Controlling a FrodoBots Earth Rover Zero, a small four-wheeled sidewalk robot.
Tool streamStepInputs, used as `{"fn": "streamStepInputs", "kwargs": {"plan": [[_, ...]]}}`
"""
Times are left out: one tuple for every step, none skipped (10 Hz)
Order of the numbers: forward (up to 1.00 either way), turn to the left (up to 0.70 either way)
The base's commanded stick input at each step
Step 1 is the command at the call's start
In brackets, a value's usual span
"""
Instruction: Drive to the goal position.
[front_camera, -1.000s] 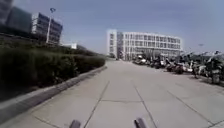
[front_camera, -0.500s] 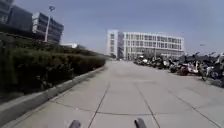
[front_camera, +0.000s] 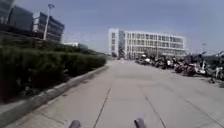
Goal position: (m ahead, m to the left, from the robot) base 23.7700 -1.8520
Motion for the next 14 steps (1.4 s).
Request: {"fn": "streamStepInputs", "kwargs": {"plan": [[0.70,-0.34],[0.70,-0.34],[0.70,-0.34],[0.70,-0.34],[0.70,-0.34],[0.70,-0.34],[0.70,-0.25],[0.70,0.01],[0.70,0.01],[0.70,0.01],[0.70,0.01],[0.70,0.01],[0.70,0.01],[0.70,0.01]]}}
